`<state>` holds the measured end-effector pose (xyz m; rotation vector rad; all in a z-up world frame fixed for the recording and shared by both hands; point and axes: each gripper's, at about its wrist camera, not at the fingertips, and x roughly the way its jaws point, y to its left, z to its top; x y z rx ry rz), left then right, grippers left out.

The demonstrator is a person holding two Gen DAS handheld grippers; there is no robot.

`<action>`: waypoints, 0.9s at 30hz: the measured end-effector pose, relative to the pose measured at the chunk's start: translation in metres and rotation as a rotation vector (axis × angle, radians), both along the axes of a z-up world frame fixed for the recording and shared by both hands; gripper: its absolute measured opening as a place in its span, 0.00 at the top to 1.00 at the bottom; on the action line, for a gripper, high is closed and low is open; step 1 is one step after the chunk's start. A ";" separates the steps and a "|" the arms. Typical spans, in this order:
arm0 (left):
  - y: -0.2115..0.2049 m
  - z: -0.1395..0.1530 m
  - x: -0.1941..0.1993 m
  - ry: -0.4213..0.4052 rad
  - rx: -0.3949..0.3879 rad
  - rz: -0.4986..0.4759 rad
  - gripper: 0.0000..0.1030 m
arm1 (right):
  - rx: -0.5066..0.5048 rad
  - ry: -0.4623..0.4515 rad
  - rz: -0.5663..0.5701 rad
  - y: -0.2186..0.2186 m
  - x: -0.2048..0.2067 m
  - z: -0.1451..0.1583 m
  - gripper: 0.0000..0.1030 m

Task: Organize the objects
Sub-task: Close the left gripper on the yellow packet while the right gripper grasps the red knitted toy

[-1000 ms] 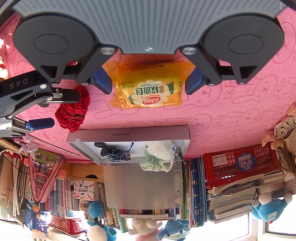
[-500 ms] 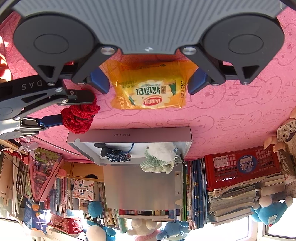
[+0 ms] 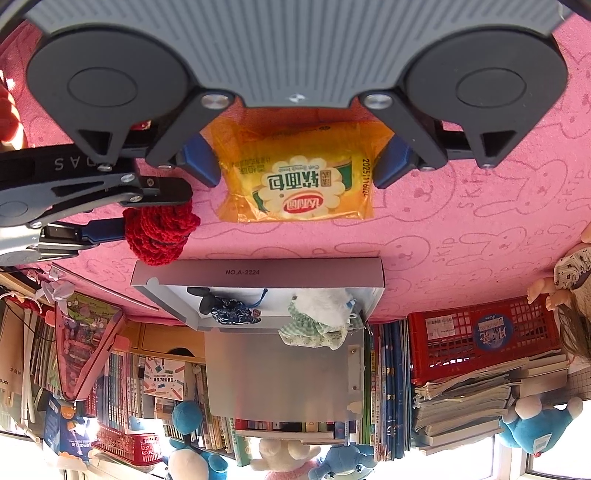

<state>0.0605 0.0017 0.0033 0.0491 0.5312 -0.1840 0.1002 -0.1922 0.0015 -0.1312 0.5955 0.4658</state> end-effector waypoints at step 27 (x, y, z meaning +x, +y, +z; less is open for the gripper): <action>0.011 0.032 0.013 0.012 -0.105 0.051 0.20 | 0.058 -0.050 -0.139 -0.013 -0.003 0.024 0.69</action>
